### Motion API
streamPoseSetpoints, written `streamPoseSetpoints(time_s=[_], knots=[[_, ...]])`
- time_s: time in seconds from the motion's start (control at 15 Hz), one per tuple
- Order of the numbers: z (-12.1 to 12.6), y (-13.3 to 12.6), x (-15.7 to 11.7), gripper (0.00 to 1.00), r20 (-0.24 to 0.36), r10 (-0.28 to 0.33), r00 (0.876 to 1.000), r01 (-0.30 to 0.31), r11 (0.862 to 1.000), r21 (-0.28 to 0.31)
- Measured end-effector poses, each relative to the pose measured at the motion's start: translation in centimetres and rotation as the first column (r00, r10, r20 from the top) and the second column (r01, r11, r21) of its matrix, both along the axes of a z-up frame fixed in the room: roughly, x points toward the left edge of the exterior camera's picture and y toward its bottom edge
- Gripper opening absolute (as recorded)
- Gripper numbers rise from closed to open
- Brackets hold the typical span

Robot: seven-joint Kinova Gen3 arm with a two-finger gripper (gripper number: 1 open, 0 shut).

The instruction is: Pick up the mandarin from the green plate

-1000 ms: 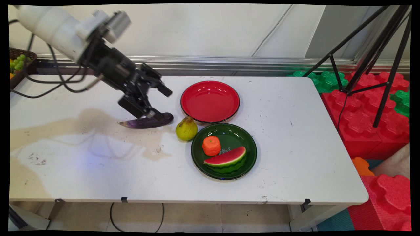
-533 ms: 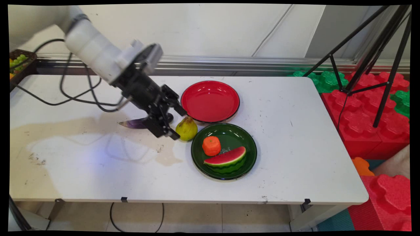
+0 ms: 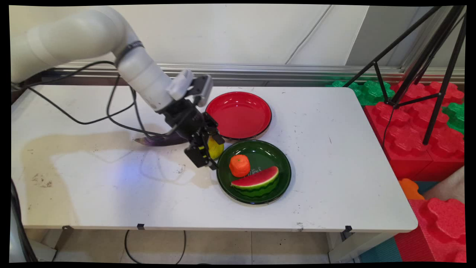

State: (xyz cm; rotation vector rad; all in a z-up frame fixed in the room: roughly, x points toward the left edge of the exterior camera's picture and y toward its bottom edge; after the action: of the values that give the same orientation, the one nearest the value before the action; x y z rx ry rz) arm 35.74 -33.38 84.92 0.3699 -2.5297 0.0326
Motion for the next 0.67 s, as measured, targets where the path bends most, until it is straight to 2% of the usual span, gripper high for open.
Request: streamPoseSetpoints(time_s=[0.67], knots=[[-4.6,-3.5,-3.9,1.00,0.058,0.036,0.998,-0.038,0.999,0.033]])
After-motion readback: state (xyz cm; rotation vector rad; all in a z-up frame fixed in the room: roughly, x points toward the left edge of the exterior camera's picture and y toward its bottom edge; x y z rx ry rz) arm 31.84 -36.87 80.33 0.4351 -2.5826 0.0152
